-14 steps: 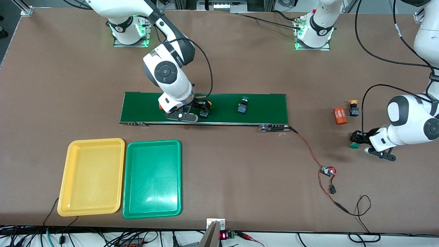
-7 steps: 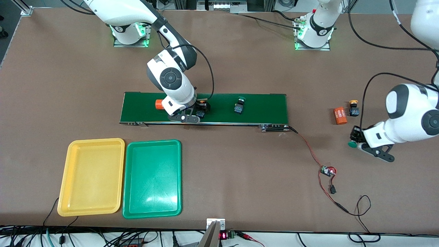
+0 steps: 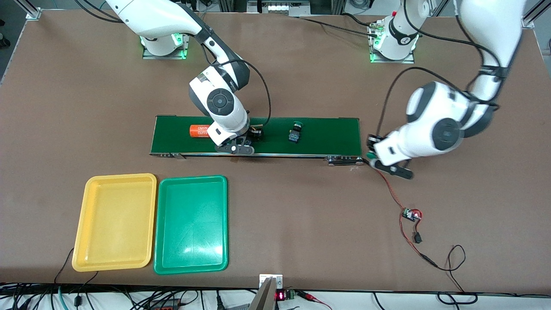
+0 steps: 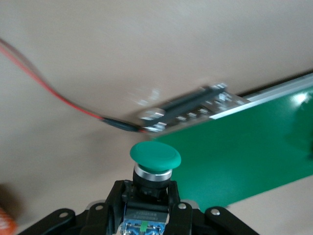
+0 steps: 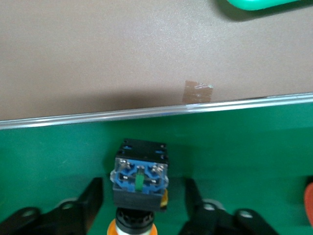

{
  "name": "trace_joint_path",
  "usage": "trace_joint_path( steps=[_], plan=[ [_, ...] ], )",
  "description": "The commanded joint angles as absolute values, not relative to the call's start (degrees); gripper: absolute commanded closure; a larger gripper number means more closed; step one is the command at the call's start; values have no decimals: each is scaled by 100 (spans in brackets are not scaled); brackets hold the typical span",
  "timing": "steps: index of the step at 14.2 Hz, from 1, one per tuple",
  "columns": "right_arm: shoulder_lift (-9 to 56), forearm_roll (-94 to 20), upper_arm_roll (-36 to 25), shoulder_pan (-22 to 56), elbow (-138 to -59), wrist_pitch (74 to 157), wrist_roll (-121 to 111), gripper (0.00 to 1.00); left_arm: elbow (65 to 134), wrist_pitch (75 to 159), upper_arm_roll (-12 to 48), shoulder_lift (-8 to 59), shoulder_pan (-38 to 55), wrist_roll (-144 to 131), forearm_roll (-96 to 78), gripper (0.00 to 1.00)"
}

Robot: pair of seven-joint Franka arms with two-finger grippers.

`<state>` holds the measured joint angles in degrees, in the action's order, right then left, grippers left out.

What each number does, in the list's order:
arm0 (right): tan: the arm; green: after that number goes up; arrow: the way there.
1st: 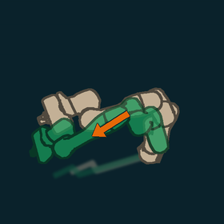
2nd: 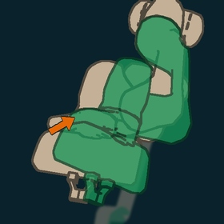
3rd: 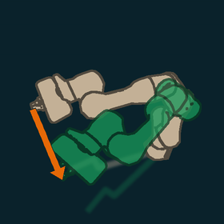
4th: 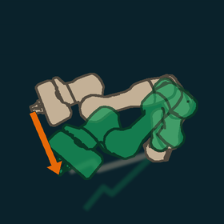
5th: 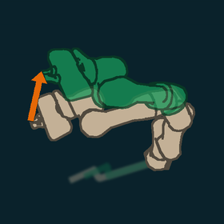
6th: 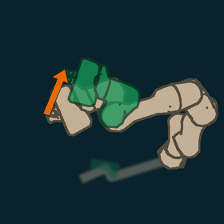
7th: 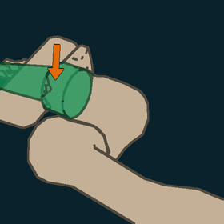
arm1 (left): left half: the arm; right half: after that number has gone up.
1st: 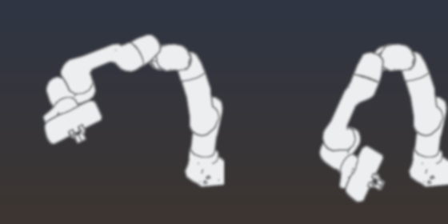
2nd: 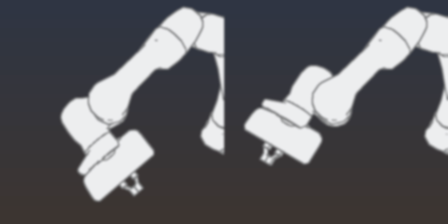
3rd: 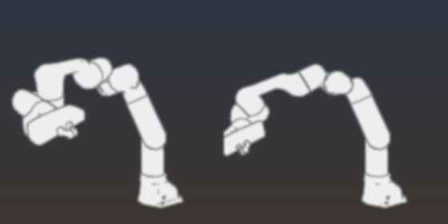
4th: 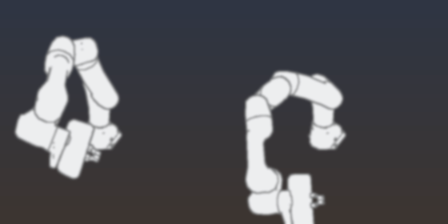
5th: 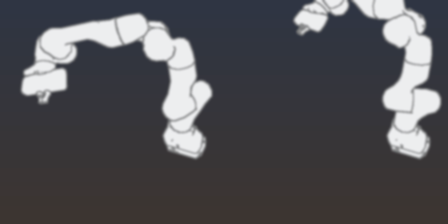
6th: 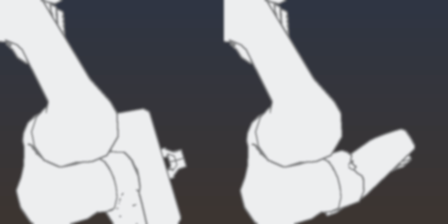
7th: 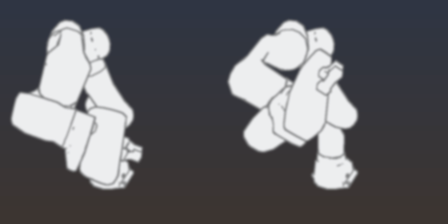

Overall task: Sort buttons by color to trays
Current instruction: 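Place the button in the yellow tray while the left gripper places its button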

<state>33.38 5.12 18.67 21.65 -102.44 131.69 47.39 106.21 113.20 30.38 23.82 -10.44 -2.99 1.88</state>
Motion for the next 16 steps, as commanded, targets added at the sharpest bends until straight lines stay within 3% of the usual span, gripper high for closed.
trace_joint_path(
  steps=[1,4,12,13,15,16],
  plan=[
    [3384,659,1881,2171,-10116,13166,4834,60,10898,11452,2979,2258,-652,-709,44,99],
    [3209,651,1881,1996,-10011,13044,4755,89,10916,11593,2979,2477,-282,-1299,53,99],
    [2786,677,1820,749,-8869,11611,2791,91,11074,11795,2979,2593,-176,-2426,44,95],
    [2786,668,1758,521,-8859,11619,2342,91,11066,11804,2971,2601,-167,-2426,44,78],
    [2795,668,1714,38,-8859,11619,1446,91,11065,11900,2936,2558,-184,-2374,44,0],
    [2830,659,1705,-182,-8859,11619,1163,90,11048,11892,2936,2471,-211,-2373,44,0]
  ],
)
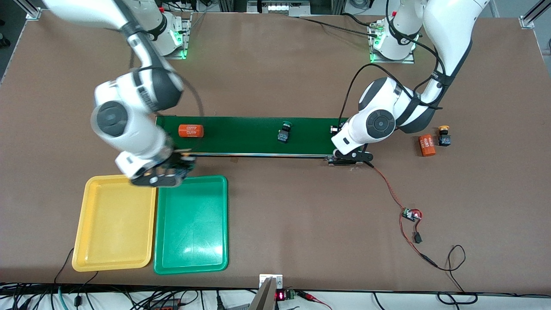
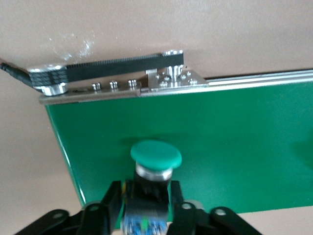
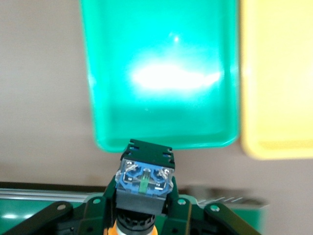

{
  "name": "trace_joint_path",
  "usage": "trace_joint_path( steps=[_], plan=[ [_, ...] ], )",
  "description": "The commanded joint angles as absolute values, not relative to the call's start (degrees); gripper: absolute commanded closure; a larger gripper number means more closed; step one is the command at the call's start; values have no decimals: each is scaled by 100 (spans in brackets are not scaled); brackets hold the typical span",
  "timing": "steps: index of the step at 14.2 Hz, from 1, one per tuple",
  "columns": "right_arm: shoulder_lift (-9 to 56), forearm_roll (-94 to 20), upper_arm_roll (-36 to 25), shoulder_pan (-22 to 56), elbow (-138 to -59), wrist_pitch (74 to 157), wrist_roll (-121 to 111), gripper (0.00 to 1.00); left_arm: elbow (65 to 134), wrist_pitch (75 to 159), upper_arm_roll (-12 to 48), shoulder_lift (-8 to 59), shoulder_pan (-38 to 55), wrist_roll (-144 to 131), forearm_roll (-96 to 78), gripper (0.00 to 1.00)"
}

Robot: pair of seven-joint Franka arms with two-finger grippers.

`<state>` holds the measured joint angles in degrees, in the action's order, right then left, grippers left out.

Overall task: Sort buttons by color to trays
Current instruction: 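Place the button in the yellow tray while the left gripper places its button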

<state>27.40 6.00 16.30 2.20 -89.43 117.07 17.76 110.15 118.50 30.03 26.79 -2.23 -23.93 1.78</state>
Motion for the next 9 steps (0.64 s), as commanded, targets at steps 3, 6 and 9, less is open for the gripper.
trace_joint_path(
  steps=[3,6,9],
  plan=[
    [3032,659,1696,-649,-8798,11654,599,90,11030,11796,2796,1953,-596,-2364,44,0],
    [3339,930,1557,-966,-8763,11820,169,90,11039,11461,2786,1811,-1500,-2347,114,0],
    [3734,1485,1205,-1142,-8771,12348,-184,90,11030,11478,2760,1985,-2257,-2286,245,0]
  ],
)
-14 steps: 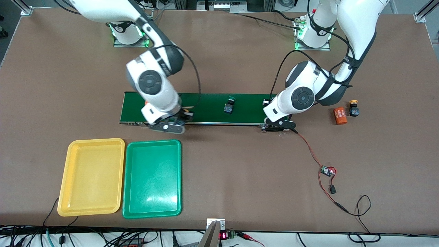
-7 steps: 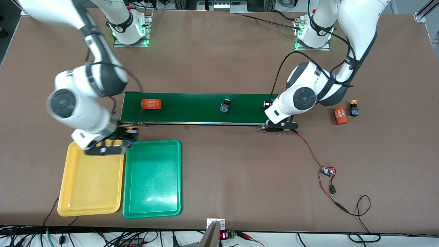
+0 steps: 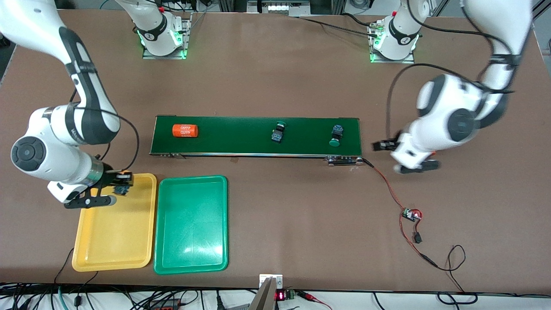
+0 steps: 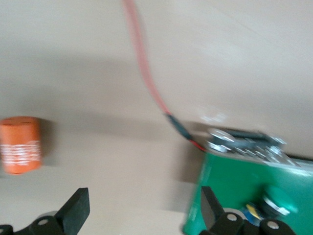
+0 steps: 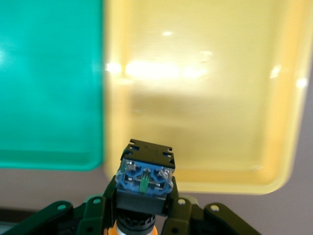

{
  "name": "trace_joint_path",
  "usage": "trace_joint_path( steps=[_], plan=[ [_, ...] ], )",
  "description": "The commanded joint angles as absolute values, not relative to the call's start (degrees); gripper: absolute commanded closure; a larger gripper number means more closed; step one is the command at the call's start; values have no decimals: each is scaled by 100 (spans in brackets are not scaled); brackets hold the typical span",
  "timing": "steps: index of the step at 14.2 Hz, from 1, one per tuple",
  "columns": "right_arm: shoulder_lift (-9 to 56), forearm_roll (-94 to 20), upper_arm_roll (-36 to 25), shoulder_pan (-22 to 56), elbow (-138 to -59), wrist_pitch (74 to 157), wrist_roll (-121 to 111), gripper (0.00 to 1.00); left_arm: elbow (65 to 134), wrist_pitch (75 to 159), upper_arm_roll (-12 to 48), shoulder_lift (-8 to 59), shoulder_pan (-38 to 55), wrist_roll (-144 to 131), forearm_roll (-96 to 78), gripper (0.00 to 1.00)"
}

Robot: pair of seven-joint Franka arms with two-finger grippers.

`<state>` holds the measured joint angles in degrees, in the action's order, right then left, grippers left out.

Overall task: Sort buttons by color to trays
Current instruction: 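Place the button in the yellow tray while the left gripper places its button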

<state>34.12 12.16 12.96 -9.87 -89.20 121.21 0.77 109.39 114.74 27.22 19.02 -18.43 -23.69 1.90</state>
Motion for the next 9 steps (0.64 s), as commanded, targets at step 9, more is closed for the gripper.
trace_joint_path(
  steps=[9],
  plan=[
    [4420,1538,862,-1257,-8596,12937,-246,89,11662,11628,2628,2408,-3023,-1301,1081,0]
  ],
)
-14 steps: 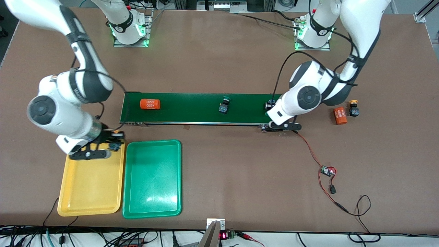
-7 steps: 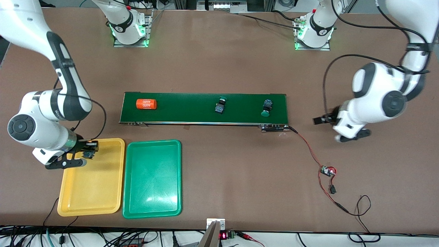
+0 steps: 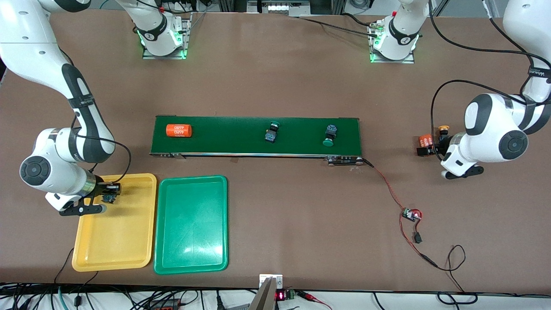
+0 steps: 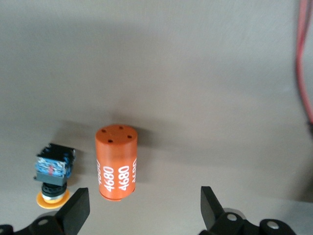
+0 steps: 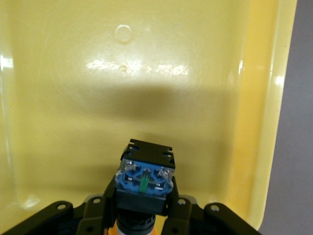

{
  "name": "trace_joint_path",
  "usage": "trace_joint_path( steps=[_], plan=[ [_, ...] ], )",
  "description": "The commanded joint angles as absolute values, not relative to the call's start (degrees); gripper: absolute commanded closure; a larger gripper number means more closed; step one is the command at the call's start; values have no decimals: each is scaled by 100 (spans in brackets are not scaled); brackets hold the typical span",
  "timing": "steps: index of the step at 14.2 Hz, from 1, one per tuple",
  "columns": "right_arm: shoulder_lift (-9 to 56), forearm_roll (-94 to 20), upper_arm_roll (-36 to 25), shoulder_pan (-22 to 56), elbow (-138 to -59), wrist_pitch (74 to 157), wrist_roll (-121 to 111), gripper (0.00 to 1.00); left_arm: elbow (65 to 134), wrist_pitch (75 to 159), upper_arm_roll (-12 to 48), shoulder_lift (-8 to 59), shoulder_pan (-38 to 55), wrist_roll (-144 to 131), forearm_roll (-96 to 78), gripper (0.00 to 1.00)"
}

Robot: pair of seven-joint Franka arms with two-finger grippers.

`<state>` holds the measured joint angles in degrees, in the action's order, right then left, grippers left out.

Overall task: Sort buttons by color to trays
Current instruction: 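Raise the right gripper while the left gripper grasps the orange cylinder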

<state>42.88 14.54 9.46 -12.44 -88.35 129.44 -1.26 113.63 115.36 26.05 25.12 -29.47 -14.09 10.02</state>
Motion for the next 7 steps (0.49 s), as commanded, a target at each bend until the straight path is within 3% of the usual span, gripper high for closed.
trace_joint_path(
  steps=[1,2,3,4,5,6,7],
  plan=[
    [4491,1564,835,-1266,-8552,13025,-359,89,11672,11637,2628,2478,-3023,-1301,1098,0],
    [4526,1573,809,-1274,-8552,13095,-404,75,11672,11637,2619,2513,-3032,-1292,1160,0],
    [4535,1565,809,-1274,-8552,13113,-413,49,11672,11654,2619,2548,-3041,-1292,1317,0],
    [4535,1564,809,-1274,-8552,13113,-422,39,11681,11672,2628,2549,-3041,-1275,1440,0],
    [4535,1556,809,-1266,-8543,13113,-431,11,11672,11681,2628,2549,-3032,-1248,1633,0],
    [4518,1547,809,-1257,-8543,13105,-431,0,11672,11689,2628,2575,-3032,-1231,1922,0],
    [4483,1521,809,-1266,-8543,13078,-422,0,11681,11750,2628,2619,-3041,-1230,2108,0]
  ],
)
